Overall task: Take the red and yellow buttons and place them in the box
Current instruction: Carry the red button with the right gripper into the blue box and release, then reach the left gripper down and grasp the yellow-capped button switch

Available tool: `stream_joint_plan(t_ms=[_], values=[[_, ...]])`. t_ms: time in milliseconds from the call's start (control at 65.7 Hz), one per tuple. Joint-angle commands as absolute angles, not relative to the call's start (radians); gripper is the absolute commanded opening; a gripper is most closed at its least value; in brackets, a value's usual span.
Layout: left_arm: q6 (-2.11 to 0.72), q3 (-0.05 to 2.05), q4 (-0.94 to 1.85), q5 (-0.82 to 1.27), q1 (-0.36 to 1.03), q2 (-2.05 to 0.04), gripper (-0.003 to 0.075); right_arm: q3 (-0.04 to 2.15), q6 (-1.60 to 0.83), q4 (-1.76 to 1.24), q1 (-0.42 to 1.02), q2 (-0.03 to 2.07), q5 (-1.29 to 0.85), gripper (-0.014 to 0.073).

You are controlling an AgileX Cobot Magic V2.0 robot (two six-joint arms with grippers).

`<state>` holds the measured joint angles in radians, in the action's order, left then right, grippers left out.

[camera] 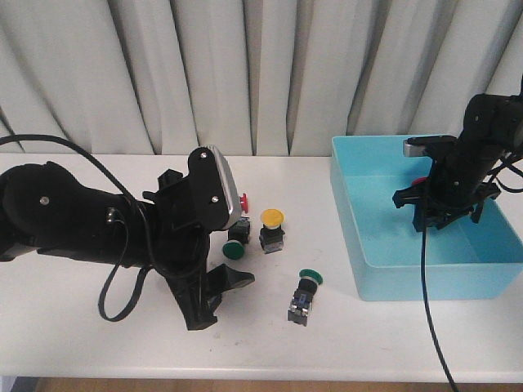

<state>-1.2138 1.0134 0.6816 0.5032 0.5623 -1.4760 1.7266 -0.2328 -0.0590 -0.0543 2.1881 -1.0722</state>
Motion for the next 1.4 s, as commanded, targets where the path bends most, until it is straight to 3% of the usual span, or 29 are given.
stream_joint_plan(t_ms=[0,122,426,913,1080,1385], values=[[-1.210,1.036,0.711,0.469,0.567,-1.439,0.0521,1.756,-0.230,-0.055,-0.056,2.147,-1.092,0.0248],[-1.210,1.036,0.711,0.469,0.567,-1.439,0.0521,1.756,-0.230,-0.055,-0.056,2.167,-1.127,0.0276],[-1.210,1.036,0.711,0.470,0.567,-1.439,0.0520,1.757,-0.230,-0.055,-0.056,2.177,-1.136,0.0447],[-1.210,1.036,0.711,0.470,0.567,-1.440,0.0520,1.744,-0.208,-0.109,-0.045,1.871,-1.264,0.0375],[-1.210,1.036,0.711,0.470,0.567,-1.440,0.0520,1.576,-0.202,-0.107,-0.005,1.662,-1.149,0.0360],[-1.210,1.036,0.711,0.470,0.567,-1.441,0.0520,1.066,-0.194,-0.112,0.004,1.237,-0.905,0.0360]])
